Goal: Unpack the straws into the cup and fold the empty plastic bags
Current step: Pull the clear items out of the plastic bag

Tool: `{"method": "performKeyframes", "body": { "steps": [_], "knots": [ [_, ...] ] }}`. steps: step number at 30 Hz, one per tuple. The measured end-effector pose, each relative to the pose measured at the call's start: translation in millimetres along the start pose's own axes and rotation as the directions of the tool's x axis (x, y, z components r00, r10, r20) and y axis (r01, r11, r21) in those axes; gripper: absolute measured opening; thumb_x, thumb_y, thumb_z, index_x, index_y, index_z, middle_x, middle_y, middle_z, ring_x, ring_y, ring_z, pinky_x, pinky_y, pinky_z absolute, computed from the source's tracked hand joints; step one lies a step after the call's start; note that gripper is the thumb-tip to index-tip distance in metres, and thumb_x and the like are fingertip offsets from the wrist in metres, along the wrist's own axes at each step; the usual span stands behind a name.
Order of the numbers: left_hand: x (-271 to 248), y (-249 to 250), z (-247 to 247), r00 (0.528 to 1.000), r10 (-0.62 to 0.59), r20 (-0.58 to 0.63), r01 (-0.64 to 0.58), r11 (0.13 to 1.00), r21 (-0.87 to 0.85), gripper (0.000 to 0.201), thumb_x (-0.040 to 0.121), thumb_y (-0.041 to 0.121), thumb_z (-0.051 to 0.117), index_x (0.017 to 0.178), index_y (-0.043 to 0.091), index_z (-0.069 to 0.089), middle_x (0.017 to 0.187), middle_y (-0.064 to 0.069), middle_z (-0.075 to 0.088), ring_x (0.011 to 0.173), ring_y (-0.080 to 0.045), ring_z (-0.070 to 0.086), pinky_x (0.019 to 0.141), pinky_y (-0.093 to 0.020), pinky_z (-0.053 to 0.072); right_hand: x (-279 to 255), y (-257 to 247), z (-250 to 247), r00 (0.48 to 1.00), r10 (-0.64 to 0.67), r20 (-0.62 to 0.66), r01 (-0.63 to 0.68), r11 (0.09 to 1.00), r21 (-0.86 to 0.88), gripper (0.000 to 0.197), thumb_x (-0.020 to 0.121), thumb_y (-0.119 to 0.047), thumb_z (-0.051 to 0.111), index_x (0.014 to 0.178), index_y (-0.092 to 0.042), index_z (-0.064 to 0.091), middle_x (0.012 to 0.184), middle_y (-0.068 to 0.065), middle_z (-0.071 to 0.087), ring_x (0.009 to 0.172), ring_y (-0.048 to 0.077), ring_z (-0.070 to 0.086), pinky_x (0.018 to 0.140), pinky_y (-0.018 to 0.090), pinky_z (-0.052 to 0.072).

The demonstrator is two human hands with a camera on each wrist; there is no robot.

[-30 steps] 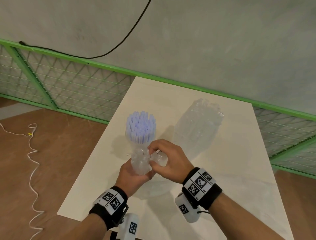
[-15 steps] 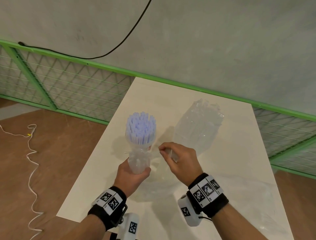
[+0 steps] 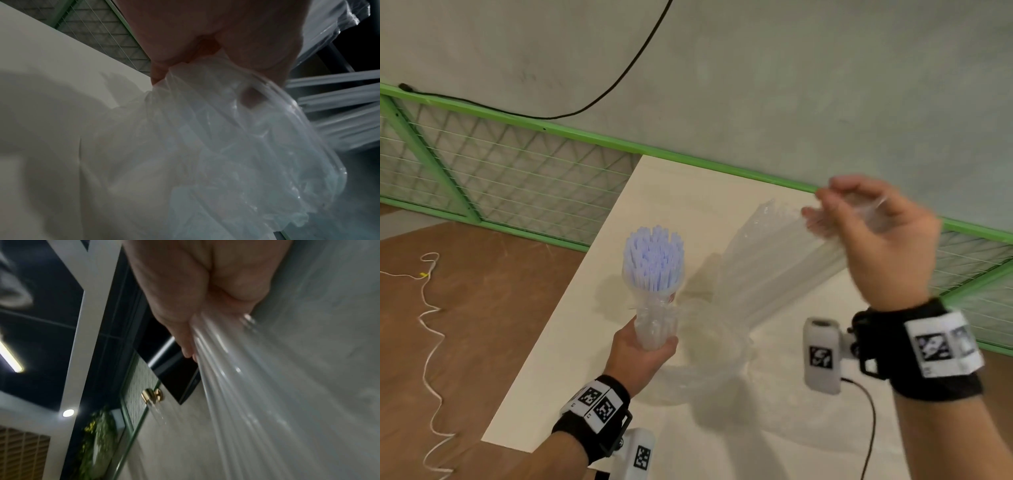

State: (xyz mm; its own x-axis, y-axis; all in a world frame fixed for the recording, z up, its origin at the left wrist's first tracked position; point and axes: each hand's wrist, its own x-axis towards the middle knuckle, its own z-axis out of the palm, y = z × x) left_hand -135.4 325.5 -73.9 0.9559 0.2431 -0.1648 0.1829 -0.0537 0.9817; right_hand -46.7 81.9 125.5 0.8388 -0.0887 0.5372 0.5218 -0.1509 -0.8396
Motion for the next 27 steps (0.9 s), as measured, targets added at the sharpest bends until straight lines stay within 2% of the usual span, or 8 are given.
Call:
{"method": "performKeyframes", "body": {
  "steps": [2, 5, 8, 11, 13, 19, 23, 27],
  "knots": [
    [0, 0, 1, 1.000, 0.000, 0.005, 0.000, 1.000, -0.008, 0.035, 0.075, 0.000, 0.078, 0.105, 0.016, 0.072, 0.090, 0.010, 0.076, 0.084, -0.012, 0.072, 0.075, -0.014, 0.053, 20, -6, -12, 0.999, -0.018, -0.032, 0.019, 1.000, 0.023, 0.020, 0.088, -0.004, 0.071, 0.106, 0.004, 0.065, 0.083, 0.017, 0.070, 0.068, 0.031, 0.073, 0.072, 0.039, 0.060],
    [0, 0, 2, 1.000, 0.000, 0.005, 0.000, 1.000, -0.026, 0.036, 0.073, 0.004, 0.079, 0.106, 0.016, 0.072, 0.092, 0.010, 0.076, 0.087, -0.011, 0.072, 0.077, -0.015, 0.054, 43, 1, -22, 0.998, -0.031, -0.058, 0.032, 0.999, 0.015, 0.024, 0.088, -0.005, 0.072, 0.107, 0.007, 0.064, 0.081, 0.007, 0.071, 0.069, 0.032, 0.072, 0.074, 0.043, 0.060],
    [1, -1, 1, 1.000, -0.010, -0.004, 0.010, 1.000, -0.022, 0.035, 0.074, 0.000, 0.078, 0.104, 0.017, 0.073, 0.090, 0.009, 0.076, 0.086, -0.014, 0.072, 0.076, -0.016, 0.054, 59, 9, -27, 0.999, -0.040, -0.026, 0.040, 0.999, -0.018, 0.026, 0.088, -0.009, 0.072, 0.109, 0.006, 0.064, 0.085, 0.014, 0.070, 0.074, 0.034, 0.073, 0.074, 0.047, 0.060],
    [0, 0, 0, 1.000, -0.016, -0.002, 0.016, 0.999, -0.028, 0.035, 0.070, 0.008, 0.079, 0.103, 0.019, 0.073, 0.089, 0.008, 0.076, 0.085, -0.013, 0.072, 0.075, -0.019, 0.054, 68, 17, -28, 0.999, -0.023, 0.043, 0.025, 0.999, -0.041, 0.026, 0.090, -0.009, 0.071, 0.110, 0.006, 0.063, 0.087, 0.017, 0.068, 0.075, 0.033, 0.073, 0.073, 0.044, 0.060],
    [0, 1, 0, 1.000, -0.020, -0.005, 0.020, 1.000, -0.022, 0.034, 0.071, 0.006, 0.079, 0.102, 0.019, 0.073, 0.089, 0.009, 0.076, 0.085, -0.013, 0.072, 0.077, -0.023, 0.053, 72, 23, -25, 0.995, -0.008, 0.095, 0.012, 0.999, -0.043, 0.026, 0.090, -0.007, 0.069, 0.111, 0.006, 0.063, 0.088, 0.018, 0.067, 0.074, 0.030, 0.073, 0.073, 0.042, 0.060],
    [-1, 4, 0, 1.000, -0.021, 0.001, 0.021, 1.000, -0.016, 0.034, 0.075, 0.000, 0.078, 0.102, 0.018, 0.072, 0.087, 0.010, 0.076, 0.084, -0.011, 0.071, 0.077, -0.024, 0.052, 80, 35, -18, 0.975, -0.017, 0.220, 0.043, 0.993, -0.113, 0.022, 0.093, -0.008, 0.066, 0.112, 0.002, 0.062, 0.086, 0.010, 0.066, 0.075, 0.032, 0.071, 0.071, 0.042, 0.059],
    [-1, 4, -1, 1.000, -0.026, -0.002, 0.026, 0.999, -0.025, 0.032, 0.067, 0.013, 0.078, 0.099, 0.019, 0.072, 0.086, 0.006, 0.076, 0.082, -0.014, 0.072, 0.073, -0.023, 0.053, 86, 32, -21, 0.972, -0.084, 0.220, 0.126, 0.975, -0.183, 0.020, 0.096, -0.013, 0.062, 0.115, -0.005, 0.062, 0.087, 0.004, 0.062, 0.075, 0.031, 0.070, 0.070, 0.043, 0.059],
    [0, 3, -1, 0.999, -0.034, 0.000, 0.034, 0.999, -0.038, 0.034, 0.064, 0.018, 0.076, 0.098, 0.019, 0.072, 0.085, 0.003, 0.076, 0.082, -0.016, 0.072, 0.074, -0.026, 0.054, 87, 28, -21, 0.961, -0.154, 0.230, 0.210, 0.947, -0.242, 0.021, 0.099, -0.015, 0.058, 0.120, -0.013, 0.060, 0.090, -0.001, 0.059, 0.075, 0.028, 0.068, 0.070, 0.042, 0.059]
  ]
}}
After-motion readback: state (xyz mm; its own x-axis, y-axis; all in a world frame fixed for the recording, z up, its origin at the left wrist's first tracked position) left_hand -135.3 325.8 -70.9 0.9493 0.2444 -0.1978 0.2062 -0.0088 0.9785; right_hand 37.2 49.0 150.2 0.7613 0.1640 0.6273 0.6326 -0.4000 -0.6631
